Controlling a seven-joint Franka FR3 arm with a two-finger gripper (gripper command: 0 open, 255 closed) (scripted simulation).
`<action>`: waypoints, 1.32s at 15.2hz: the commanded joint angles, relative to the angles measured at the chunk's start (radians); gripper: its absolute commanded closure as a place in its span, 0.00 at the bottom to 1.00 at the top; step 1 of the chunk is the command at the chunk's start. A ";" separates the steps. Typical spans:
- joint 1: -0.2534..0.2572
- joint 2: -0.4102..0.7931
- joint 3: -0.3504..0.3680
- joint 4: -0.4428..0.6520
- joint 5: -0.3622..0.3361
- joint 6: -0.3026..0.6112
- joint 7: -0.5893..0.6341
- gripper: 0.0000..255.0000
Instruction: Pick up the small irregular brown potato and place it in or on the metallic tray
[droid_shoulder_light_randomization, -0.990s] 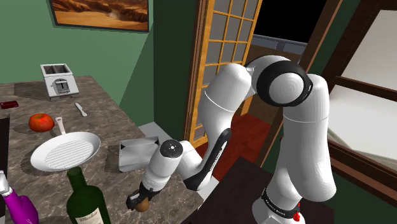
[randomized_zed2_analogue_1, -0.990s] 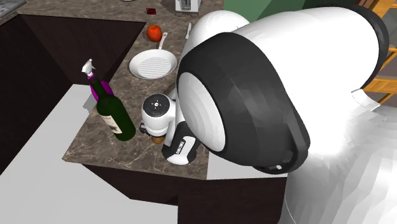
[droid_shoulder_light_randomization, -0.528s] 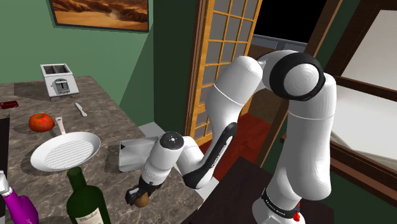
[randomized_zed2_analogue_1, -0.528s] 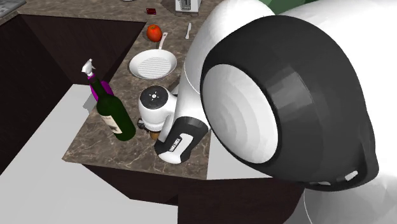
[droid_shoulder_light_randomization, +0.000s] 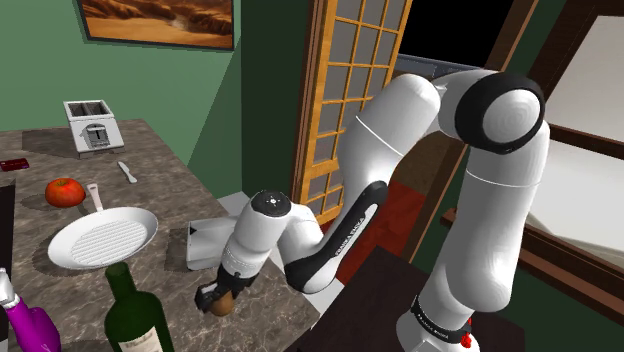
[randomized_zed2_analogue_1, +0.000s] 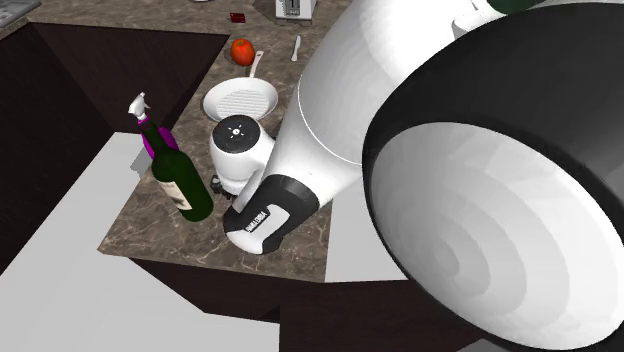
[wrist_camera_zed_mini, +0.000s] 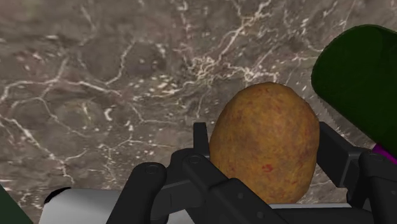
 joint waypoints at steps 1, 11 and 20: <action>-0.035 -0.029 0.046 -0.007 0.066 -0.020 -0.053 1.00; -0.144 -0.112 0.144 0.009 0.326 -0.099 -0.307 1.00; -0.280 0.025 0.090 0.175 0.361 -0.150 -0.554 1.00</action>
